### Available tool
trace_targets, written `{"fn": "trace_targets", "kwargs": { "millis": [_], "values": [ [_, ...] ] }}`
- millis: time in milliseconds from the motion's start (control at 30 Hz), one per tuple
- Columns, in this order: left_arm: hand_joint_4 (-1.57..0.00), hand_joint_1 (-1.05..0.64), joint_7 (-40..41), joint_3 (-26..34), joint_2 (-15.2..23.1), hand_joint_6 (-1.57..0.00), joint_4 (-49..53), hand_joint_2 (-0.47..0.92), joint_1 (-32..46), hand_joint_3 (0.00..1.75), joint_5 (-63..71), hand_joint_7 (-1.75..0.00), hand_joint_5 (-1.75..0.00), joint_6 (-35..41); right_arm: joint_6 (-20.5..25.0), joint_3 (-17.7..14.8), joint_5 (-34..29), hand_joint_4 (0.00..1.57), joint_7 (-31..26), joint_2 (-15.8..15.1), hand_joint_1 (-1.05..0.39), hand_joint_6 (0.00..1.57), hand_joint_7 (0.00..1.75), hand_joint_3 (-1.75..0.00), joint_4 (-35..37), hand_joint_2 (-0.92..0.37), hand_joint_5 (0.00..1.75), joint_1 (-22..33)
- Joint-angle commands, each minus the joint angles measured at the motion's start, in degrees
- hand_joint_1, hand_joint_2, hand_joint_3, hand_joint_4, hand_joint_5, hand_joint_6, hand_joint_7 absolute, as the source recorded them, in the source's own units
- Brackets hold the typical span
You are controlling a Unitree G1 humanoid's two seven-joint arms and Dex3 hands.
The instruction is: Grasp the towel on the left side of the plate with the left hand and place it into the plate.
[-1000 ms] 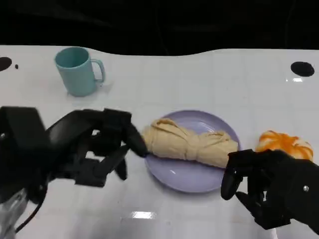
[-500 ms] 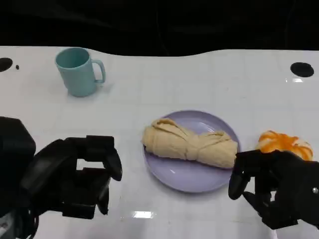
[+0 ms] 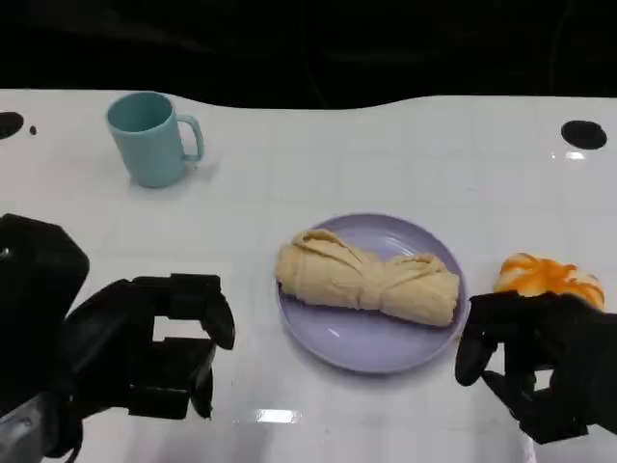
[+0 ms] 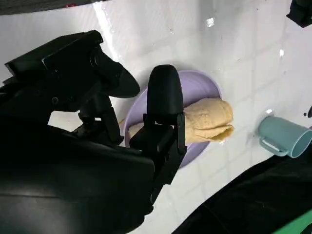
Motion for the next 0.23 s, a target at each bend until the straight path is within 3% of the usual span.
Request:
{"fn": "trace_targets", "kwargs": {
  "millis": [33, 233],
  "values": [
    [-0.85, -0.06, 0.27, -0.86, 1.55, -0.79, 0.75, 0.46, -0.72, 1.39, 0.40, -1.59, -1.75, -0.22, -0.42, -1.03, 0.76, 0.73, 0.41, -0.59, 0.01, 0.71, 1.42, -1.07, 0.31, -0.57, 1.75, 0.28],
    [-0.86, -0.04, 0.22, -1.05, 1.44, -0.80, 2.02, 0.46, -1.53, 1.41, -0.02, -1.59, -1.75, -0.18, -0.18, -0.90, 0.20, 0.73, 0.31, -0.76, 0.00, 0.70, 1.43, -1.08, 0.29, -0.57, 1.75, 0.11]
  ]
}}
